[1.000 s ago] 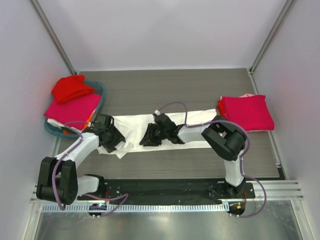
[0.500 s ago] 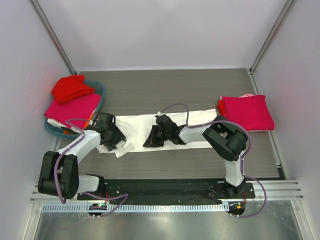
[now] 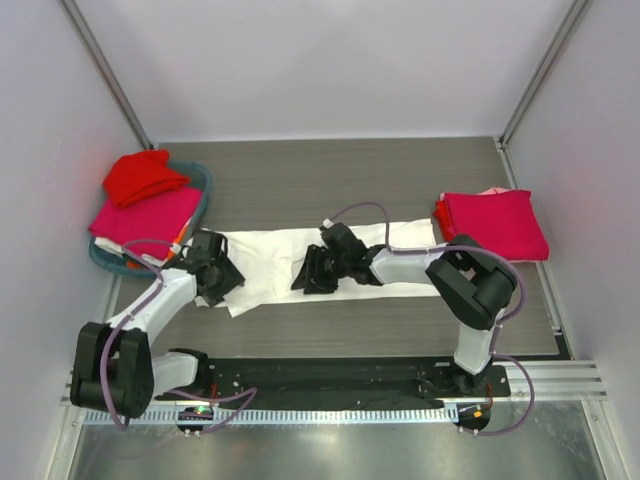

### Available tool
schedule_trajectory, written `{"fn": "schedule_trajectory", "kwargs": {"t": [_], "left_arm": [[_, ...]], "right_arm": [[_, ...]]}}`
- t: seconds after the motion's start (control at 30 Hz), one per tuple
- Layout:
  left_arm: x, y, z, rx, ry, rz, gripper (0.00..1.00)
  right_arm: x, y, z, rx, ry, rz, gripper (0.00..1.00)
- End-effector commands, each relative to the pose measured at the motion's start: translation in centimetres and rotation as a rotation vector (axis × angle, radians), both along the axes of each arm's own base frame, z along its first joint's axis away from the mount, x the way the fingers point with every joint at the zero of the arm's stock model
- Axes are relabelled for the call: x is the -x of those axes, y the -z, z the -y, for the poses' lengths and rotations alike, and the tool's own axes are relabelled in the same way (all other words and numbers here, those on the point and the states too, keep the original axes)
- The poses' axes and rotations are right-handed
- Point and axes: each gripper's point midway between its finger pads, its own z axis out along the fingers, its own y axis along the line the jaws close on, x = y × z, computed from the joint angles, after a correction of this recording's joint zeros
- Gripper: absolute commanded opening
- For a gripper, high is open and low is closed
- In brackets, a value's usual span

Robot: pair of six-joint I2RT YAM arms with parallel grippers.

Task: Fold and stack the t-shirts
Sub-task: Fold the tshirt

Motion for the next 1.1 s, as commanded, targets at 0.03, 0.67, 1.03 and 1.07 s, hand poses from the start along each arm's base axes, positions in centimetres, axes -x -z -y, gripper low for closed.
{"fn": "schedule_trajectory", "kwargs": {"t": [0.03,0.67,1.03,1.07], "left_arm": [[0.6,-2.5,-0.9,-0.029,-0.012,0.062,0.61],[-12.3,-10.0,13.3,0.058,0.241,0.218,0.58],[-16.4,-5.1,19.8,0.128,0.333,0.119,0.54],[-16.3,-4.4,20.2,0.13,0.343,0.104,0.54]], "right_arm": [[-0.8,-4.0,2.8,0.003,0.027,0.09,0.48],[-11.5,-6.2,12.0,0.364,0.199,0.292,0.01],[-14.7,-2.0,10.4,0.414,0.186,0.278,0.01],[-14.9,-1.8,10.4,0.416,0.186,0.277,0.01]]}}
